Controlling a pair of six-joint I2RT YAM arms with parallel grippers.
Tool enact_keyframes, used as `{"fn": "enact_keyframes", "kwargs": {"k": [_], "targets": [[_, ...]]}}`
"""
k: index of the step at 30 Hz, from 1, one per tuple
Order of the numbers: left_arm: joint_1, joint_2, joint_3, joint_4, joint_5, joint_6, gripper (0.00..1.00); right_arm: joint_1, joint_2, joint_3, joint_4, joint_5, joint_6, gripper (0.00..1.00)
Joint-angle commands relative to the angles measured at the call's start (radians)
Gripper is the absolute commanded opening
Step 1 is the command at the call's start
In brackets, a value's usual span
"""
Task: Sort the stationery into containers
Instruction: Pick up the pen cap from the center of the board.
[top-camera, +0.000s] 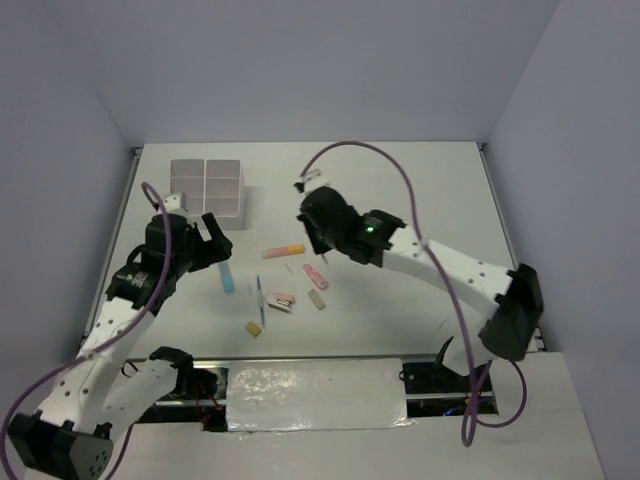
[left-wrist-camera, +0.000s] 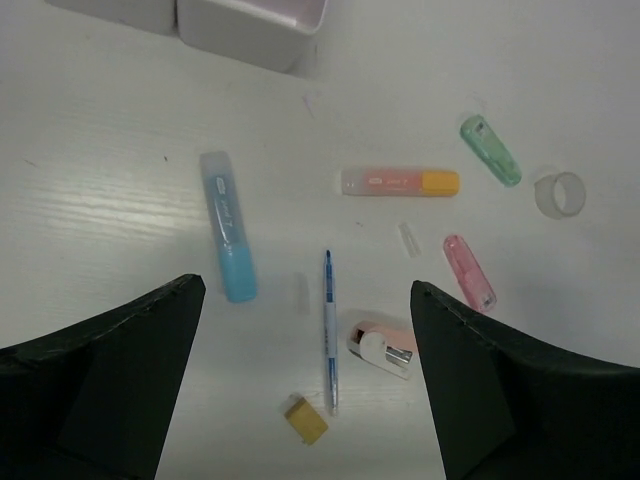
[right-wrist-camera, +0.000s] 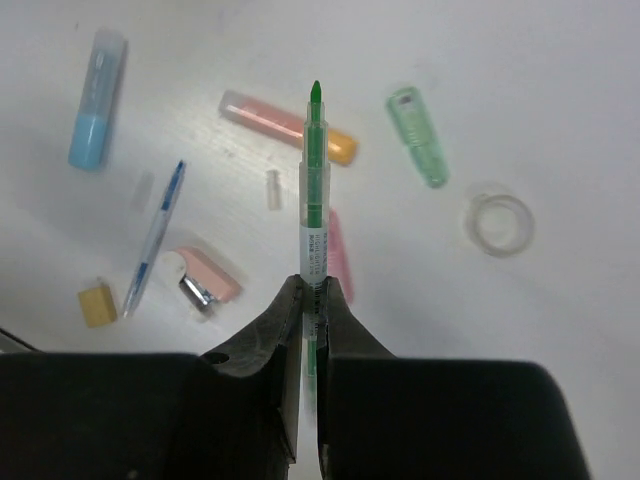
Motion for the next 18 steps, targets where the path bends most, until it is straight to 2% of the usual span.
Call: {"fn": "enact_keyframes", "kwargs": {"k": [1,6,8,9,10,14,18], "targets": [[-0.039,0.103,-0.052,0.111,0.053,-0.093,0.97,-0.064,-0.158,-0.115,-0.015,0.030,0.013,0.00],[-0.164,0.293,-0.063,0.138,-0.075,-0.171,0.93,-0.124,-0.282,-0.203,-0.056,0.063,0.013,0.00],[-0.228,0.332,-0.063,0.143,-0.137,-0.206,0.86,-0.130,-0.302,-0.223,-0.053,0.068,0.010,0.00],[-0.246,0.367,-0.063,0.144,-0.162,-0.214,0.79,-0.132,-0.319,-0.241,-0.050,0.068,0.010,0.00],[-0.261,0.386,-0.061,0.137,-0.186,-0.225,0.69,-0.133,-0.327,-0.250,-0.047,0.063,0.009,0.00],[-0.281,0.485,-0.051,0.117,-0.269,-0.263,0.57,-0.136,-0.353,-0.280,-0.028,0.049,0.006,0.00],[-0.281,0.542,-0.052,0.109,-0.286,-0.279,0.57,-0.136,-0.358,-0.293,-0.028,0.049,-0.002,0.00]]}}
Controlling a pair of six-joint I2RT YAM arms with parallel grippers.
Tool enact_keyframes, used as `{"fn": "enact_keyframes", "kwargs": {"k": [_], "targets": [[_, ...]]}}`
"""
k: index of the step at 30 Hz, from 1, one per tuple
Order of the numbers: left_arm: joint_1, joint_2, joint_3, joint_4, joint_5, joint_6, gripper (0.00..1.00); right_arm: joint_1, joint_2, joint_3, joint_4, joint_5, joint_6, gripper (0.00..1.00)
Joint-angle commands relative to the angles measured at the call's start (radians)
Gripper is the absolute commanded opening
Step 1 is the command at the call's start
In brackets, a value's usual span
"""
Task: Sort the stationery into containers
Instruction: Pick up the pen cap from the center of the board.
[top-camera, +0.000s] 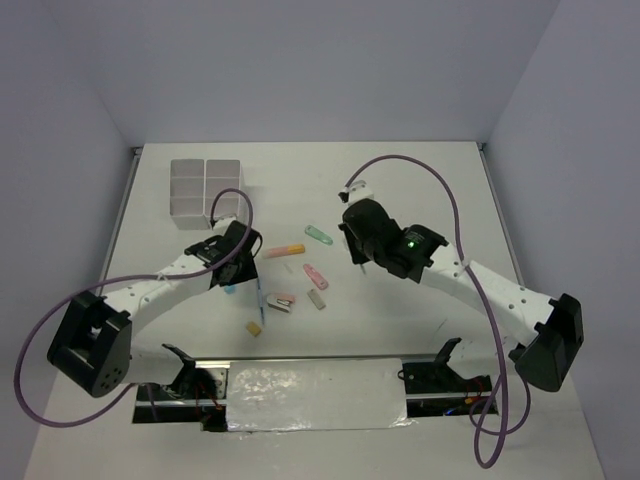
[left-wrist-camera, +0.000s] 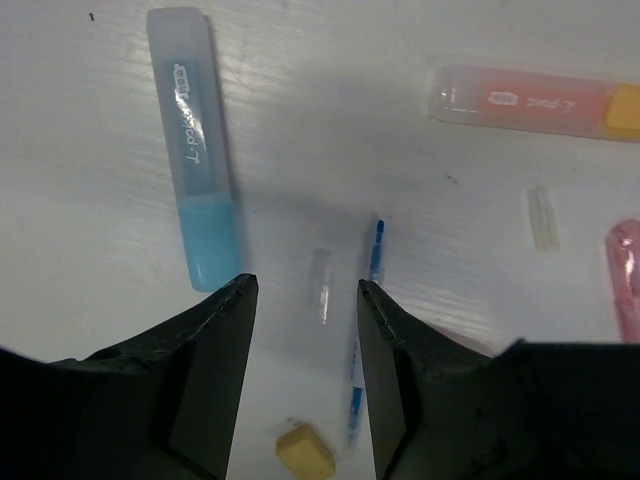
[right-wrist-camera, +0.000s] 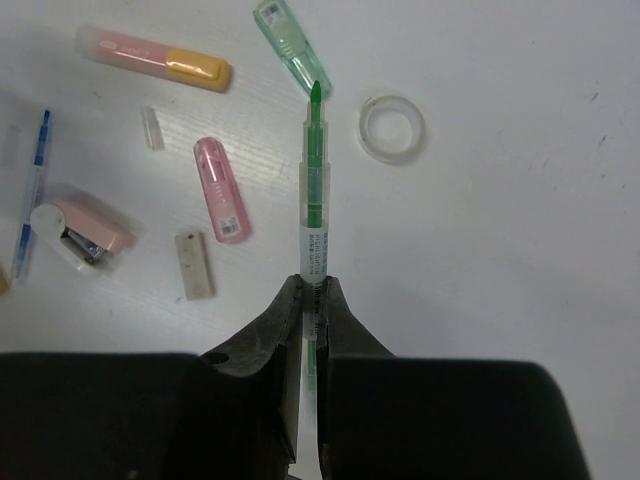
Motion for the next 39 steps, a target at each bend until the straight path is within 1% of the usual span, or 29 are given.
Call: {"fn": "enact_keyframes", "kwargs": {"k": [1,9,16,26,39], "targets": [[-0.004,0.034,0.017,0.008,-0.068,-0.052,0.57,-0.005,-0.040,-0.013,0.013,0.013,-0.011,0.00],[-0.026,0.073,-0.011,0.035,-0.057,-0.053,0.57,-0.005,-0.065,-0.045,0.029,0.016,-0.015,0.00],[-0.037,0.102,-0.018,0.012,-0.072,-0.072,0.52,-0.003,-0.074,-0.057,0.029,0.018,-0.012,0.00],[-0.040,0.094,-0.052,0.041,-0.028,-0.072,0.52,-0.003,-0.066,-0.057,0.027,0.010,-0.008,0.00],[-0.051,0.093,-0.055,0.054,-0.022,-0.072,0.52,-0.003,-0.060,-0.062,0.033,-0.001,-0.011,0.00]]}}
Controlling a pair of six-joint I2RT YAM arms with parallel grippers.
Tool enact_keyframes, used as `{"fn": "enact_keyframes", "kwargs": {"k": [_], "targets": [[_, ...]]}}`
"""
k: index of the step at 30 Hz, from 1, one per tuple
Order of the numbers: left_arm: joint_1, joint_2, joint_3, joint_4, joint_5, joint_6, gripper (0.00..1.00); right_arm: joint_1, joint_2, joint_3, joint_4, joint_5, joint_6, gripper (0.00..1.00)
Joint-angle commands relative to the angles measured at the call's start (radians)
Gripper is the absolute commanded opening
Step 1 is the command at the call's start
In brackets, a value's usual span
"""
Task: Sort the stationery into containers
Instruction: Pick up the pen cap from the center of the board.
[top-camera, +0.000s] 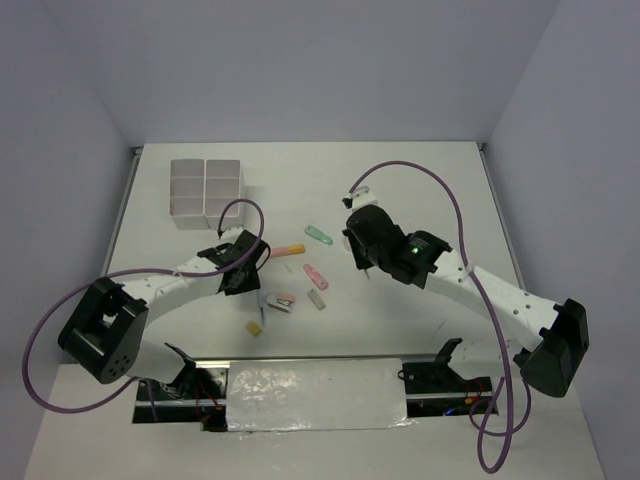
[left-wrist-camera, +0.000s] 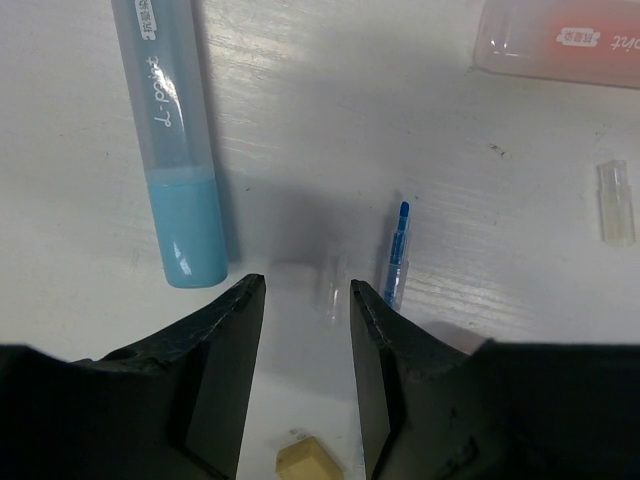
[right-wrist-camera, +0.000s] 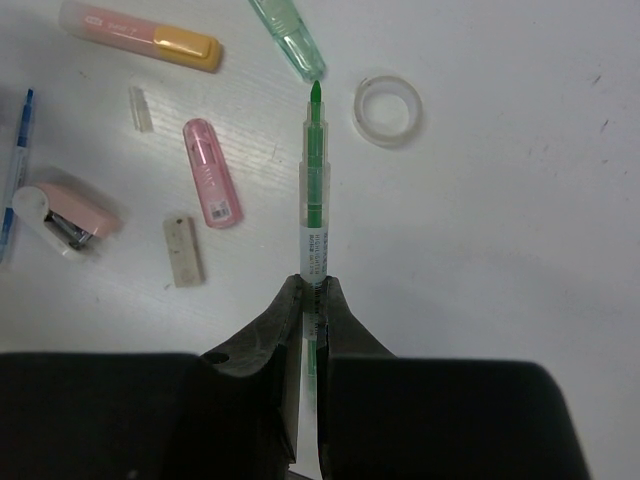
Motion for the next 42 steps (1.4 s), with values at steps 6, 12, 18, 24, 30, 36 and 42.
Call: {"fn": "enact_keyframes", "kwargs": {"k": [6,12,18,24,30,36,42], "targets": [[-0.009,0.010,-0.004,-0.001,-0.004,-0.029,0.51,-0.003,-0.014,-0.004,0.024,0.004,-0.007,0.00],[-0.011,0.013,0.006,-0.017,0.000,-0.023,0.50,-0.003,-0.008,-0.004,0.030,-0.002,-0.007,0.00],[-0.012,0.038,-0.007,0.008,0.020,-0.011,0.47,-0.003,-0.008,0.001,0.026,-0.004,-0.008,0.00],[-0.012,0.069,-0.023,0.025,0.033,0.003,0.45,-0.003,-0.008,0.002,0.023,-0.005,-0.007,0.00],[-0.012,0.076,-0.029,0.019,0.033,0.012,0.39,-0.003,-0.005,0.010,0.021,-0.007,-0.010,0.00],[-0.012,0.095,-0.041,0.032,0.043,0.017,0.16,-0.003,0.001,0.015,0.023,-0.011,-0.016,0.00],[-0.012,0.073,-0.044,0.039,0.056,0.015,0.00,-0.006,0.021,0.010,0.047,-0.024,-0.018,0.00]]}}
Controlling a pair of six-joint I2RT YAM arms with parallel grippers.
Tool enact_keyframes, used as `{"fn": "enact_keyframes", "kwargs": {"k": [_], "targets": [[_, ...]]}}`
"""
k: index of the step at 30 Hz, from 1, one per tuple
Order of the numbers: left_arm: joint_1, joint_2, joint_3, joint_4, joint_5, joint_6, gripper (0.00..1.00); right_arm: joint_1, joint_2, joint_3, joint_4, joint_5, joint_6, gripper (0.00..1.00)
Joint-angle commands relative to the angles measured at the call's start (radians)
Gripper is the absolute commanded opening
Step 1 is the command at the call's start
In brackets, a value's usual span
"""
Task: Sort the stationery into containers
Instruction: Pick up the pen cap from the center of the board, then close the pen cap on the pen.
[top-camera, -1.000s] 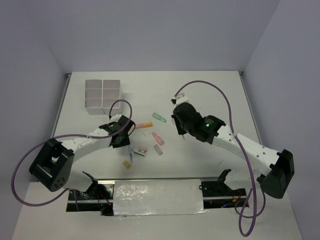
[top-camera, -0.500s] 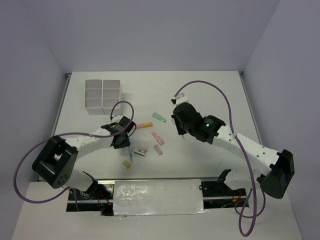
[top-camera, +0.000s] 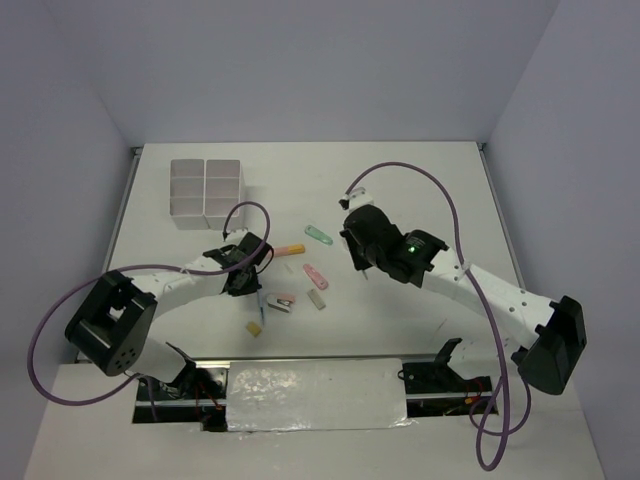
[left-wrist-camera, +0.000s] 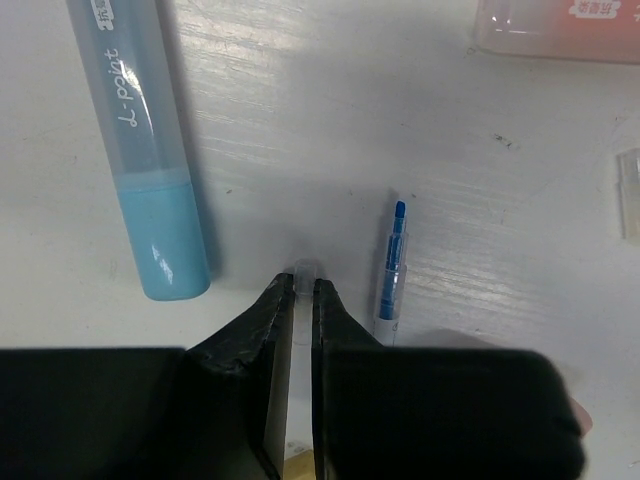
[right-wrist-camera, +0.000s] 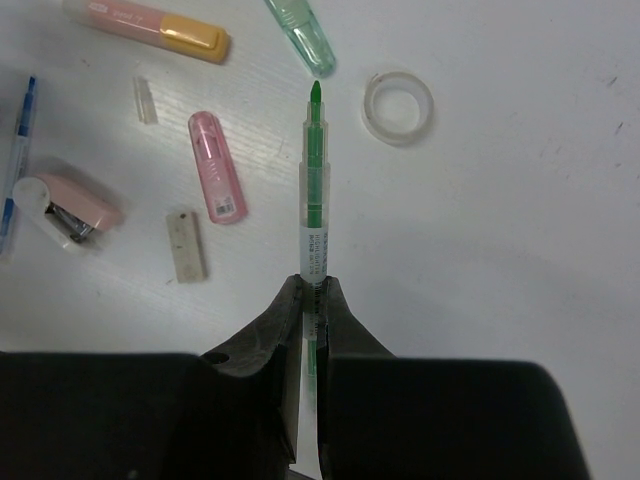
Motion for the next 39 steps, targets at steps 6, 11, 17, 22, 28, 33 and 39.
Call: {"fn": "enact_keyframes", "kwargs": {"k": [6,11,17,22,28,33,39], "targets": [[-0.001,-0.129,-0.006,-0.023,0.022,-0.009,0.00,-0.018,-0.004,-0.018,0.098,-0.064,0.002,0.00],[-0.001,-0.230,0.051,-0.067,0.005,-0.002,0.00,-0.018,-0.011,-0.037,0.141,-0.122,-0.006,0.00],[-0.001,-0.275,0.106,-0.087,0.005,-0.002,0.00,-0.028,0.001,-0.063,0.175,-0.161,0.002,0.00],[-0.003,-0.364,0.131,-0.046,0.037,0.008,0.00,-0.029,-0.105,-0.187,0.392,-0.420,0.009,0.00],[-0.001,-0.543,0.109,0.139,0.086,0.016,0.00,0.001,-0.175,-0.326,0.658,-0.637,0.150,0.00],[-0.003,-0.657,0.085,0.343,0.146,0.008,0.00,0.067,-0.243,-0.409,0.920,-0.650,0.242,0.00],[-0.001,-0.771,0.037,0.598,0.241,0.017,0.00,0.127,-0.292,-0.418,1.032,-0.584,0.255,0.00]]}}
